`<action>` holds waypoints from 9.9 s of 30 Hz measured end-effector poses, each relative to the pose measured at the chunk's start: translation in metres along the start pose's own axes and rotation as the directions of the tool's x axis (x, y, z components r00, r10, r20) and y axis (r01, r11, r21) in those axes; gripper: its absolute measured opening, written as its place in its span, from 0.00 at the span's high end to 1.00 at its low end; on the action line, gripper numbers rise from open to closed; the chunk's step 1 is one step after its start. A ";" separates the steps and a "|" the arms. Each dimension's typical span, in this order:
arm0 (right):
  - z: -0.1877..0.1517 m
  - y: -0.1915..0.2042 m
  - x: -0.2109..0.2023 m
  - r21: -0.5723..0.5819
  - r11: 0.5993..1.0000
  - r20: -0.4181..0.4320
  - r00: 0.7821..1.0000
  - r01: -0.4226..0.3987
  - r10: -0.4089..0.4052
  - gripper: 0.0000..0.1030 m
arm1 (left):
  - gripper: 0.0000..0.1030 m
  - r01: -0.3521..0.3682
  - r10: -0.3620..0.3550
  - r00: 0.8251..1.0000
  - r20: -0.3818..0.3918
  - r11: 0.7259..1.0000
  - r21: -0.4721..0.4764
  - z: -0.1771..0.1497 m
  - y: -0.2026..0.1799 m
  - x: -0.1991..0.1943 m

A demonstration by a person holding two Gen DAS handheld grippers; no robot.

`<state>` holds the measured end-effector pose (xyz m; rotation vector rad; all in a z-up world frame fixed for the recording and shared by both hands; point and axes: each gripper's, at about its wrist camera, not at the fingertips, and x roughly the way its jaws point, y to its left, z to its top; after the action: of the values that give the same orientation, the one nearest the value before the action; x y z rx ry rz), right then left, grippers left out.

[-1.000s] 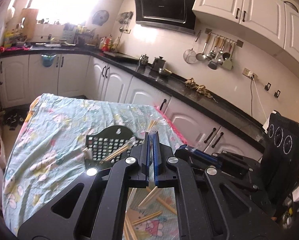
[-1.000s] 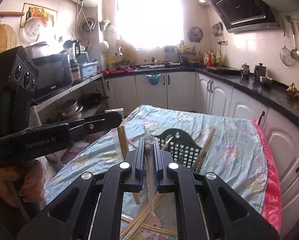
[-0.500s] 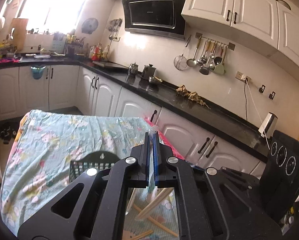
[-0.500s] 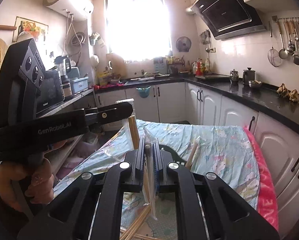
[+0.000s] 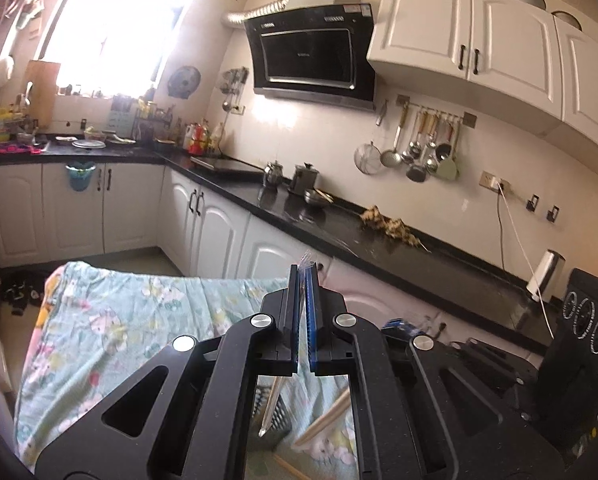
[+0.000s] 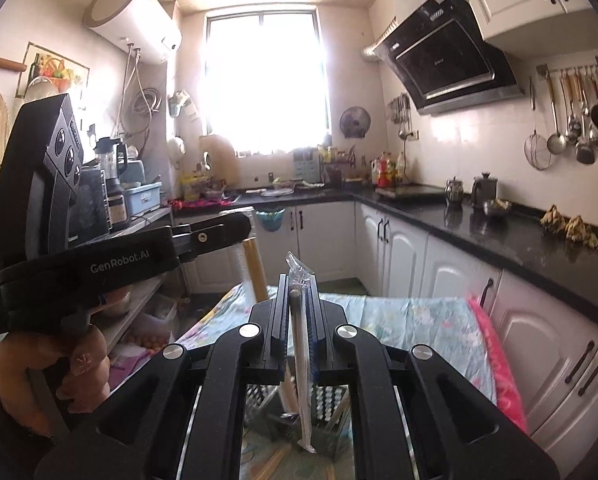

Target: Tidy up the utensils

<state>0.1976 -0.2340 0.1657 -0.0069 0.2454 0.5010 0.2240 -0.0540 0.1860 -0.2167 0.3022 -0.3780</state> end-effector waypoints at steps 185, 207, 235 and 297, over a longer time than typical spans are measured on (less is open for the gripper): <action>-0.257 -0.042 0.124 0.077 0.996 -0.685 0.728 0.036 0.027 0.59 | 0.81 -0.187 0.021 0.781 -0.625 0.961 -0.202 -0.267 0.091 0.117; -0.252 -0.023 0.132 0.045 0.999 -0.691 0.722 0.018 0.018 0.89 | 0.93 -0.224 -0.019 0.804 -0.594 0.916 -0.333 -0.259 0.148 0.079; -0.142 0.034 0.067 -0.043 0.989 -0.481 0.871 -0.144 0.106 0.89 | 0.97 -0.173 0.053 0.933 -0.356 0.934 -0.313 -0.195 0.132 -0.042; -0.038 0.024 0.006 -0.062 0.998 -0.120 0.993 -0.001 -0.006 0.89 | 0.97 -0.043 0.041 0.999 -0.017 0.993 -0.112 -0.037 0.051 -0.052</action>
<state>0.1824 -0.2122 0.1284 -0.0976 0.3472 0.5064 0.1823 0.0071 0.1514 -0.3177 0.3424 -0.3211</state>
